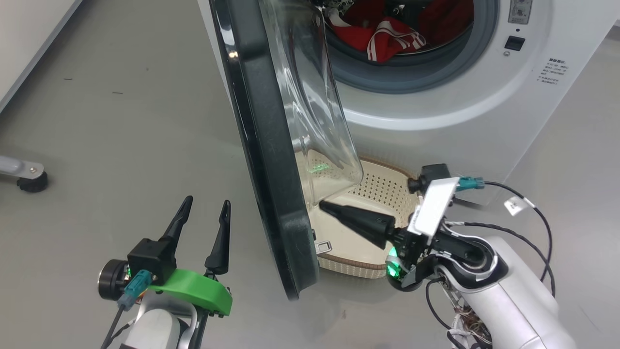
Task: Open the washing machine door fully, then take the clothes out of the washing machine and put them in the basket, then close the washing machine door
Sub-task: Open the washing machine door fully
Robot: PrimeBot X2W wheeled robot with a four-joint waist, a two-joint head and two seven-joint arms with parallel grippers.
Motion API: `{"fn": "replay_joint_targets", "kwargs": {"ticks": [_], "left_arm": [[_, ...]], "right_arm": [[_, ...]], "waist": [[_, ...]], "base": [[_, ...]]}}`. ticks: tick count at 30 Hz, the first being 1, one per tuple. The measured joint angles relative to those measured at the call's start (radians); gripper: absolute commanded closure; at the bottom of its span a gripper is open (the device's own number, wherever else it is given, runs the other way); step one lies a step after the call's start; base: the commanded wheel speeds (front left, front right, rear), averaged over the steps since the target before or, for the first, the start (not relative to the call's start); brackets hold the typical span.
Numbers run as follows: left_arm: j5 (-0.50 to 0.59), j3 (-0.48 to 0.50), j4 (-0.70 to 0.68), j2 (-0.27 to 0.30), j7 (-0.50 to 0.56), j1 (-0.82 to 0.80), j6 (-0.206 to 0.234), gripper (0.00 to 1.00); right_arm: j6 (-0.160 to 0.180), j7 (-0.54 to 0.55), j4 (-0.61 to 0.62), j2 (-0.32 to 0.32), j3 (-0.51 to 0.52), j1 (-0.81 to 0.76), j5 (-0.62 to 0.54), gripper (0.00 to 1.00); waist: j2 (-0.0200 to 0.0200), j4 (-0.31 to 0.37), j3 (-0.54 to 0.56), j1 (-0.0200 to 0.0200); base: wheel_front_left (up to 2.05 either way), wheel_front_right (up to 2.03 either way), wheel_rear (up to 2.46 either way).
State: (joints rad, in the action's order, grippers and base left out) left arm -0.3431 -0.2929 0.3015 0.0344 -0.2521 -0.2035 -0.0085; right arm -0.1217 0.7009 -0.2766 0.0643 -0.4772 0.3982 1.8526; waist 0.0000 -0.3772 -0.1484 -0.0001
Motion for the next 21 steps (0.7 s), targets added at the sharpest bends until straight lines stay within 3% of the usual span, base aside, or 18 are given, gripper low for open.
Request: {"fn": "replay_joint_targets", "kwargs": {"ticks": [2, 3, 4, 5, 6, 12, 21], "left_arm": [[0.0, 0.001, 0.0, 0.0, 0.0, 0.002, 0.003, 0.0], [0.0, 0.002, -0.001, 0.0, 0.0, 0.003, 0.003, 0.0], [0.0, 0.002, -0.001, 0.0, 0.0, 0.005, 0.004, 0.0], [0.0, 0.003, -0.001, 0.0, 0.0, 0.007, 0.004, 0.0], [0.0, 0.003, -0.002, 0.0, 0.0, 0.01, 0.004, 0.0], [0.0, 0.009, -0.002, 0.0, 0.0, 0.017, 0.005, 0.0], [0.0, 0.017, 0.001, 0.0, 0.0, 0.023, 0.006, 0.0]], "right_arm": [[0.0, -0.035, 0.013, -0.002, 0.032, -0.015, 0.001, 1.0], [0.0, -0.051, 0.019, -0.002, 0.049, -0.022, 0.001, 0.86], [0.0, -0.069, 0.022, -0.002, 0.066, -0.027, 0.002, 0.53], [0.0, -0.084, 0.024, -0.002, 0.081, -0.034, 0.002, 0.04], [0.0, -0.094, 0.024, -0.002, 0.094, -0.043, 0.001, 0.0], [0.0, -0.198, 0.041, -0.003, 0.184, -0.117, -0.025, 0.0], [0.0, -0.403, 0.063, 0.03, 0.284, -0.203, -0.202, 0.0]], "waist": [[0.0, 0.002, 0.001, 0.0001], [0.0, 0.003, 0.001, 0.0], [0.0, 0.004, 0.002, 0.0], [0.0, 0.006, 0.002, 0.0001], [0.0, 0.007, 0.003, 0.0], [0.0, 0.015, 0.011, 0.0], [0.0, 0.027, 0.019, 0.0]], "base": [[0.0, 0.0, 0.0], [0.0, 0.0, 0.0], [0.0, 0.0, 0.0], [0.0, 0.0, 0.0], [0.0, 0.0, 0.0], [0.0, 0.0, 0.0], [0.0, 0.0, 0.0]]}}
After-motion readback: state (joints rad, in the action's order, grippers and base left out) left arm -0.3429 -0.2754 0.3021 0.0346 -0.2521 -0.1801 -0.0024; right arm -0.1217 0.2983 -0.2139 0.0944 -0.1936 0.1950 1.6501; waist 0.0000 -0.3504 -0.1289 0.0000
